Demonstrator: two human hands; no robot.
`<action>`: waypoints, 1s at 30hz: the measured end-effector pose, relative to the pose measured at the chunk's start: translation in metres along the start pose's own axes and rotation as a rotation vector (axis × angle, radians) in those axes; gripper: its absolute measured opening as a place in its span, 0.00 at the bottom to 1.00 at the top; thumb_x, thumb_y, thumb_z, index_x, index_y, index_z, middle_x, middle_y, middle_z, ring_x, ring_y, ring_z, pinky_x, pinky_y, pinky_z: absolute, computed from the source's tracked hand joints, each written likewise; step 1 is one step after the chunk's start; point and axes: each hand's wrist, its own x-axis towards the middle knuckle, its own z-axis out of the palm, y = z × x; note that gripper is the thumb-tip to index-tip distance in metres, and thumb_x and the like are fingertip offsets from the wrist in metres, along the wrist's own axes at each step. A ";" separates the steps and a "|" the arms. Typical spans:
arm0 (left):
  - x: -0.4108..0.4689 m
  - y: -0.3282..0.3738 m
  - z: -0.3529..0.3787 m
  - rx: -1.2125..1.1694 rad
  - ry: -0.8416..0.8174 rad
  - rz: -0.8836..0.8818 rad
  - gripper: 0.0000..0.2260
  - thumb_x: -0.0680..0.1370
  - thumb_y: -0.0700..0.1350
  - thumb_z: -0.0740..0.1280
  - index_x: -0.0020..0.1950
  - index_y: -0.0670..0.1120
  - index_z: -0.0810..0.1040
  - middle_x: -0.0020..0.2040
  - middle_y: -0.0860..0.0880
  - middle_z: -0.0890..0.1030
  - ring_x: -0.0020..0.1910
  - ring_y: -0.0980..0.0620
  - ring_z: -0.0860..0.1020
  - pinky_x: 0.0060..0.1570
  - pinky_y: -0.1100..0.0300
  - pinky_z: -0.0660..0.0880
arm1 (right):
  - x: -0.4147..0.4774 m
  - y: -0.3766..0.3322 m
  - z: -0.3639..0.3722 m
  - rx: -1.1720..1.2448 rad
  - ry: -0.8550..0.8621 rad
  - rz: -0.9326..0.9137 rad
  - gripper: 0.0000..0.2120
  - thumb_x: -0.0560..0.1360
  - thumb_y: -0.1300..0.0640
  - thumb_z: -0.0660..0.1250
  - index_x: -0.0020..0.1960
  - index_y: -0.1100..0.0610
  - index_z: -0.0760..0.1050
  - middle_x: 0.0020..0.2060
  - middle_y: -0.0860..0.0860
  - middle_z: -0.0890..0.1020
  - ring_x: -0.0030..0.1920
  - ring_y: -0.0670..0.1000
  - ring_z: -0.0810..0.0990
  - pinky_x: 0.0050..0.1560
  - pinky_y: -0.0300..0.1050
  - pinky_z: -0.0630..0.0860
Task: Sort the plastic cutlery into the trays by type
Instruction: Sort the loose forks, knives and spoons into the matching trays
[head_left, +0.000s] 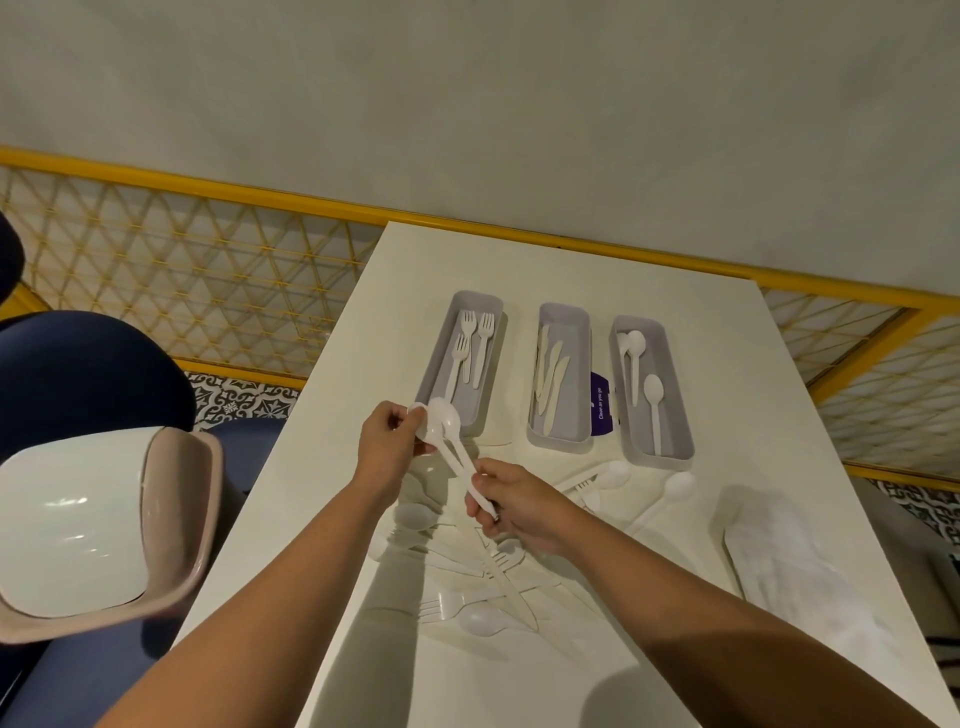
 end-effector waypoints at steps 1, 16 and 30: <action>0.000 -0.001 0.001 -0.028 -0.003 0.001 0.07 0.79 0.42 0.63 0.41 0.42 0.70 0.44 0.42 0.74 0.41 0.48 0.76 0.36 0.63 0.78 | 0.001 -0.001 0.001 0.019 -0.012 0.009 0.09 0.82 0.61 0.52 0.54 0.58 0.71 0.34 0.53 0.73 0.29 0.46 0.67 0.32 0.38 0.66; 0.016 0.001 -0.010 -0.550 -0.130 -0.359 0.12 0.81 0.46 0.60 0.39 0.44 0.68 0.22 0.53 0.66 0.19 0.58 0.63 0.20 0.67 0.64 | 0.034 -0.001 -0.031 -0.696 0.478 0.003 0.07 0.77 0.62 0.61 0.48 0.63 0.77 0.41 0.54 0.79 0.43 0.54 0.77 0.46 0.46 0.75; 0.023 -0.006 -0.033 -0.490 -0.097 -0.420 0.10 0.80 0.44 0.61 0.39 0.44 0.69 0.20 0.53 0.64 0.17 0.59 0.61 0.17 0.68 0.58 | 0.039 0.016 -0.011 -1.250 0.425 0.135 0.14 0.78 0.64 0.56 0.62 0.61 0.71 0.58 0.56 0.75 0.59 0.56 0.75 0.58 0.49 0.73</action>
